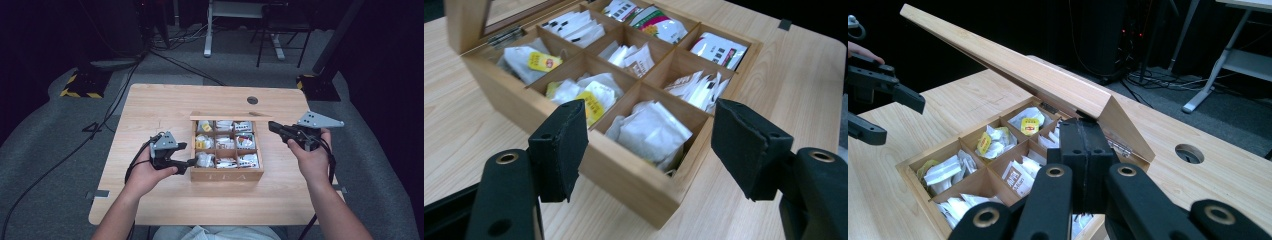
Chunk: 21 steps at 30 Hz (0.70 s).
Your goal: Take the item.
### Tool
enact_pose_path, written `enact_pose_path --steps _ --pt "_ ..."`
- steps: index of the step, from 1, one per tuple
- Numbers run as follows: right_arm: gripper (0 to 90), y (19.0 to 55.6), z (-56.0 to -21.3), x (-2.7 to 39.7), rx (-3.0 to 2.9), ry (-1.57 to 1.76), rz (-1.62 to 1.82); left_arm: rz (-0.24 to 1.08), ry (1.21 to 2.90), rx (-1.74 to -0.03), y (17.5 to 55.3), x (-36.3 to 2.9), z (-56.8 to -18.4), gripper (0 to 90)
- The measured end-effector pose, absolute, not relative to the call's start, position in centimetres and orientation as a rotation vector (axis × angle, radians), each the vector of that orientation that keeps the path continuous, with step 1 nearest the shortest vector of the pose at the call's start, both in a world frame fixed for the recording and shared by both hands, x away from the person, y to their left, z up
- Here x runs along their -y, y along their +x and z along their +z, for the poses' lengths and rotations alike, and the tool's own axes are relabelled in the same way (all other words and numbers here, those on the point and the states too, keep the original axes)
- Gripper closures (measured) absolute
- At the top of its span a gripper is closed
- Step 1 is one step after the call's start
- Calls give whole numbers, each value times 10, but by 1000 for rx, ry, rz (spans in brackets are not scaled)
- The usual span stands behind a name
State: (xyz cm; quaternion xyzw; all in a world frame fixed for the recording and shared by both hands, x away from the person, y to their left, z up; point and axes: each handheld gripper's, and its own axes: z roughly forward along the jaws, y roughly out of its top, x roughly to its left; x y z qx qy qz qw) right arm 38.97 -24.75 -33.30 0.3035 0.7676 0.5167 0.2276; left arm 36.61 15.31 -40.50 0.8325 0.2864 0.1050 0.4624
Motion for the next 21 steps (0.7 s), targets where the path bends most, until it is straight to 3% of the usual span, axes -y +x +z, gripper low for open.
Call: enact_pose_path --steps 8,21 --pt "900 390 -332 248 -2120 836 1425 219 2054 -657 373 -128 -406 335" --pt "900 390 -334 249 -2121 836 1439 162 2027 -596 385 -95 -410 473"
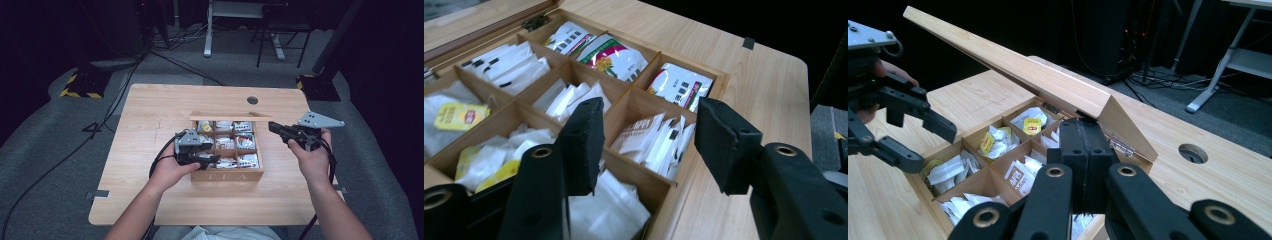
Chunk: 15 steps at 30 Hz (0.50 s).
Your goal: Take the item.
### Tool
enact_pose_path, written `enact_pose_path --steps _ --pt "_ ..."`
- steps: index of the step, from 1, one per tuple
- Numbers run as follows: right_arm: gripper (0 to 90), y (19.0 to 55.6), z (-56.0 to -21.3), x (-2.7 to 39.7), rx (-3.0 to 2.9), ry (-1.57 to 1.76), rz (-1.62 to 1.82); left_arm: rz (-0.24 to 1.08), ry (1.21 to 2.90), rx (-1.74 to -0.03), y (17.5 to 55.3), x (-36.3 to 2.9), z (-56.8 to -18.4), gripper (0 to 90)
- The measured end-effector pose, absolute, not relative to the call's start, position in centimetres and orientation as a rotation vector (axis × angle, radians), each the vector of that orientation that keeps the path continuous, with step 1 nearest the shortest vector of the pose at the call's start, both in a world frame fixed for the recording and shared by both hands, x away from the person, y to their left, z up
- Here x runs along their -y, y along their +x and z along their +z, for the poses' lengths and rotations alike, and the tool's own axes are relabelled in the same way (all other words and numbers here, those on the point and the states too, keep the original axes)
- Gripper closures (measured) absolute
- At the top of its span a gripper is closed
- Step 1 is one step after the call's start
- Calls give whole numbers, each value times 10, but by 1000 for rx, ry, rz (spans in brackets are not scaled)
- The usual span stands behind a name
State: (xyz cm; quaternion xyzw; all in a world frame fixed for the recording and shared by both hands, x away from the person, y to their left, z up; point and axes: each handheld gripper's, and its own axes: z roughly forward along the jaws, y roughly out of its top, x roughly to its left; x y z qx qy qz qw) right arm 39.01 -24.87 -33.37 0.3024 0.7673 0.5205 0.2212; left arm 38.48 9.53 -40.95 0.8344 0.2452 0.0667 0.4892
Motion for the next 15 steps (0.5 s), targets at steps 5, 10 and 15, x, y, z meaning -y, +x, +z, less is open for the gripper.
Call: enact_pose_path --steps 5,10,15 --pt "900 390 -334 249 -2123 835 1440 162 2057 -574 391 -81 -415 551" --pt "900 390 -334 249 -2124 835 1444 147 2111 -548 397 -66 -424 630" --pt "900 389 -336 250 -2124 842 1455 145 2158 -541 400 -58 -432 657"
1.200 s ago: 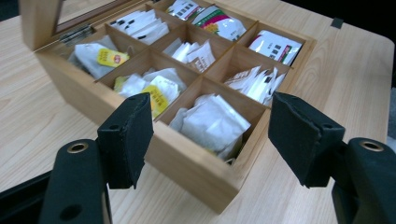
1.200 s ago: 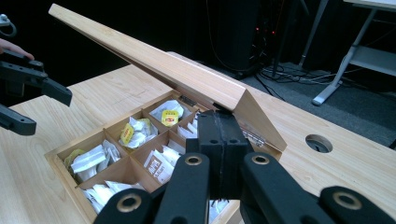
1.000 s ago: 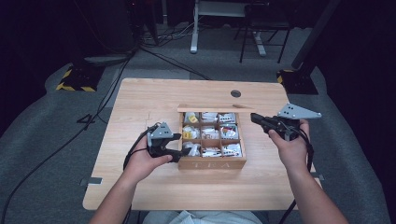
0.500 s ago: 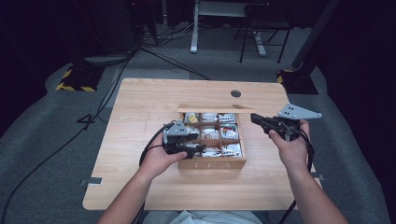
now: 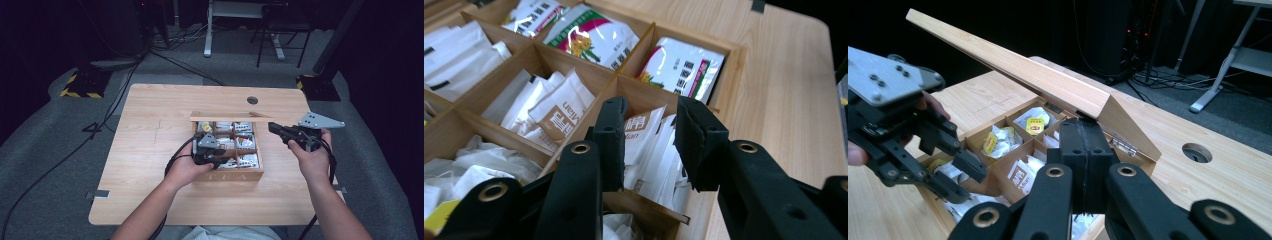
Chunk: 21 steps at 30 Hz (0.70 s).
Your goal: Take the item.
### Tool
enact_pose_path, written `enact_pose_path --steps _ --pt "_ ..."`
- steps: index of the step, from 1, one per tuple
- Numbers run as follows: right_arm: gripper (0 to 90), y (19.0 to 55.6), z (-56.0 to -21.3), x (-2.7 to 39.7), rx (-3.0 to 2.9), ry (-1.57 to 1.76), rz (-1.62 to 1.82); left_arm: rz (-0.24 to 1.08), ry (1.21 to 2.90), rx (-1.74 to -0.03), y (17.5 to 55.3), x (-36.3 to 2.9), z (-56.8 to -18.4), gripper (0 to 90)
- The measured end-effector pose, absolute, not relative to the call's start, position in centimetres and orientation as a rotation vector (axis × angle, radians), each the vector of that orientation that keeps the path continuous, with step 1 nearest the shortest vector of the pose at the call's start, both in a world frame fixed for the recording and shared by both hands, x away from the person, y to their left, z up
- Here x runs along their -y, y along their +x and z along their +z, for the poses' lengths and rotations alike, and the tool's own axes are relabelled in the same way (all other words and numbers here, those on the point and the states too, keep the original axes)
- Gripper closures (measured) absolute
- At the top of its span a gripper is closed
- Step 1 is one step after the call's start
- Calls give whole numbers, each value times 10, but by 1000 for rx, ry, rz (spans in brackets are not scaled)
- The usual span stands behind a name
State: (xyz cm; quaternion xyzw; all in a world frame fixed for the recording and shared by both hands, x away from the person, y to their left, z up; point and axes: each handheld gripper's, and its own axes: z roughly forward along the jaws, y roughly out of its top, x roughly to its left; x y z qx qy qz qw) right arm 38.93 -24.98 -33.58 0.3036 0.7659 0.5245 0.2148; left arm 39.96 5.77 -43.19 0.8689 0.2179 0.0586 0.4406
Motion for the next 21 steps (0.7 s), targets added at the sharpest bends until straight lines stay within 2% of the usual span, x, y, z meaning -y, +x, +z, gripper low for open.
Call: enact_pose_path --steps 14,21 --pt "900 390 -335 250 -2130 844 1460 177 2240 -553 402 -48 -436 763" --pt "900 391 -335 251 -2132 847 1467 176 2258 -540 400 -48 -435 762"
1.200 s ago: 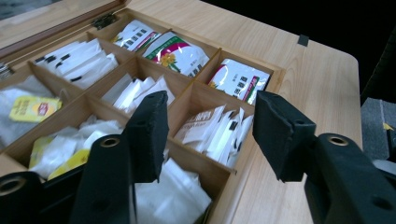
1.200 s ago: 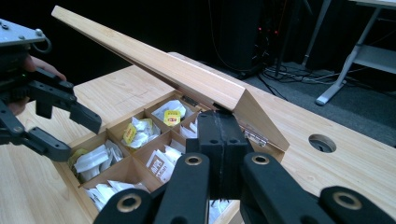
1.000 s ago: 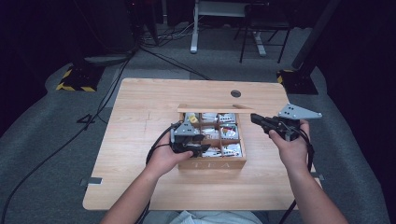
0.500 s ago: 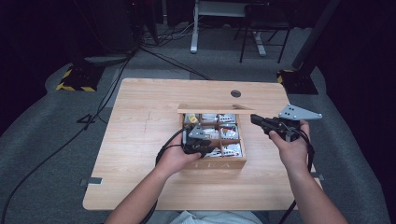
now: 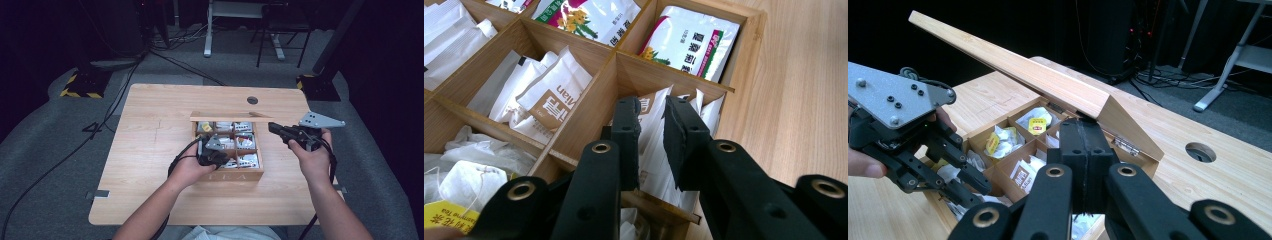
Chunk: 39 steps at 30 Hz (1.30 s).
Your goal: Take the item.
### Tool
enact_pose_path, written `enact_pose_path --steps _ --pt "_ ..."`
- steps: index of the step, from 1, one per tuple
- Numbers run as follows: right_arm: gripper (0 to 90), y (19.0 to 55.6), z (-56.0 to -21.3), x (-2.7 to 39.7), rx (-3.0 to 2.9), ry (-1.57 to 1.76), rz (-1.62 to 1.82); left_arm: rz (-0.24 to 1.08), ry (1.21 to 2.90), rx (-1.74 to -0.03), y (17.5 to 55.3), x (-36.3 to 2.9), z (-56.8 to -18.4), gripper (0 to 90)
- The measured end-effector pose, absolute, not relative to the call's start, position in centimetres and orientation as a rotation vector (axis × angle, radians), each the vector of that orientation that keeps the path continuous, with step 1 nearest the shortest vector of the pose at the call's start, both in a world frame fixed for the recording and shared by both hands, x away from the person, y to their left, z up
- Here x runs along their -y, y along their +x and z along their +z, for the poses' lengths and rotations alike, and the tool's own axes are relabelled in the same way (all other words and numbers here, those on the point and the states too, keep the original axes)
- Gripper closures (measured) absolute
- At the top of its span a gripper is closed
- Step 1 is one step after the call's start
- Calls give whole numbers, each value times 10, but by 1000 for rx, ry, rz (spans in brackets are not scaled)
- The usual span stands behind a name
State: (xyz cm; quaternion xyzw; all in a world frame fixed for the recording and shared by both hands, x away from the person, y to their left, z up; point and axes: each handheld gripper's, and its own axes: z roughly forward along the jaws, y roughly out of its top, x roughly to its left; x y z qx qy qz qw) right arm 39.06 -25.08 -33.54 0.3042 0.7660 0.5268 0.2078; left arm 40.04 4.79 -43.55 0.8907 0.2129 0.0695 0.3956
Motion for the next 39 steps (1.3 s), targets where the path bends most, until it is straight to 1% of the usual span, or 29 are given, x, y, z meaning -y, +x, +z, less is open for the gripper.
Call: enact_pose_path --steps 12,22,25,28,30,39 --pt "900 391 -335 250 -2139 844 1470 221 2262 -563 404 -49 -436 789" --pt "900 392 -336 250 -2142 844 1478 234 2254 -589 411 -46 -438 788" --pt "900 392 -336 250 -2144 843 1480 253 2272 -603 414 -44 -438 781" --pt "900 392 -336 250 -2146 845 1482 228 2300 -609 415 -42 -437 762" --pt "900 392 -336 250 -2147 844 1482 235 2336 -605 416 -39 -437 754" --pt "900 392 -337 251 -2149 842 1489 223 2406 -598 419 -31 -437 752"
